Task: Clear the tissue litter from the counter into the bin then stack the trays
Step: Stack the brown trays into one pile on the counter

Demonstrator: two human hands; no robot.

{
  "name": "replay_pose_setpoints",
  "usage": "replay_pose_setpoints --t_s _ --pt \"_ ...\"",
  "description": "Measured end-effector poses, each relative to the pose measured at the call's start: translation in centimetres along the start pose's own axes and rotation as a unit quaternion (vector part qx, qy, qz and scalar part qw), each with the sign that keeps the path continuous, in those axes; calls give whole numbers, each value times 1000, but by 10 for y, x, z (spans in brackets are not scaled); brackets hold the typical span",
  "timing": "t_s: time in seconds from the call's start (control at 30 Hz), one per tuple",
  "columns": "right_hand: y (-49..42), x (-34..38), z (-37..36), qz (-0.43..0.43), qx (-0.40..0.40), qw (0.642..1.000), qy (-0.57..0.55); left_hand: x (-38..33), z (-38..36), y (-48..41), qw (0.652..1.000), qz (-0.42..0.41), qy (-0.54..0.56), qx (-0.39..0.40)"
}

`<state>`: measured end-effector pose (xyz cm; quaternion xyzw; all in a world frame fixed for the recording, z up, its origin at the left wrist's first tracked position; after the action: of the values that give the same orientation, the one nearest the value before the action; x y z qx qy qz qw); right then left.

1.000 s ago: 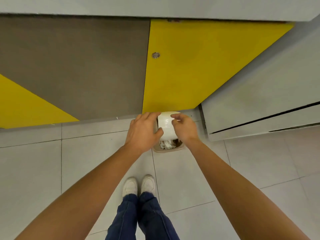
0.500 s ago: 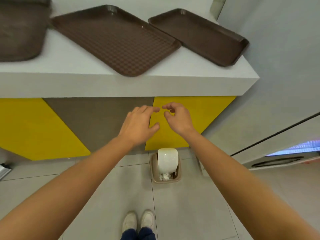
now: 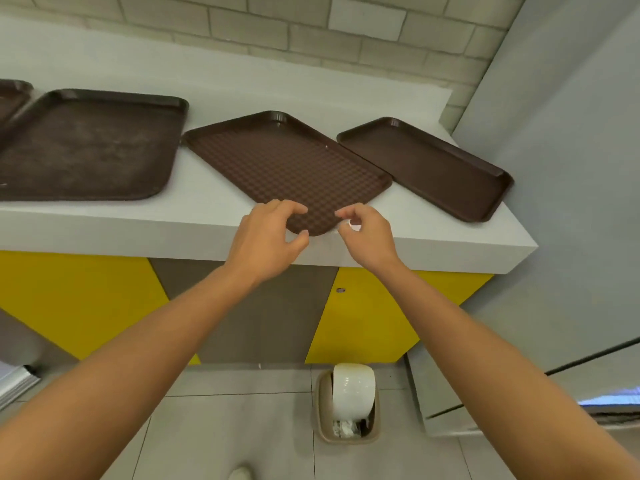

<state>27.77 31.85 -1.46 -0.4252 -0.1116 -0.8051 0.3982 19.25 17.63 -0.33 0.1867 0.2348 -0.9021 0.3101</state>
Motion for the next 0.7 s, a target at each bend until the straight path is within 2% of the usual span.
replay_pose_setpoints --t_s 0.33,0.53,0.7 --pt "-81 32 -29 -8 -10 1000 21 68 29 -76 1000 24 -9 -4" --pt "-115 25 -45 -5 -7 998 55 106 17 -100 995 66 -68 20" --pt "-148 5 -51 -5 12 992 129 139 8 -113 985 167 -33 8"
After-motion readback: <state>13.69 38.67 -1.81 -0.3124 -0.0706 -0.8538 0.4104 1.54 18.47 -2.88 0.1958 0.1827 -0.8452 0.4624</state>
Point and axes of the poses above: each hand's wrist, its own y-axis away from the middle knuckle, its own z-axis out of the back of the hand, x = y × z, the point moved 10 cm from there along -y, towards the middle knuckle, and after that the axes turned 4 degrees about -y, right-handed, at the moved point
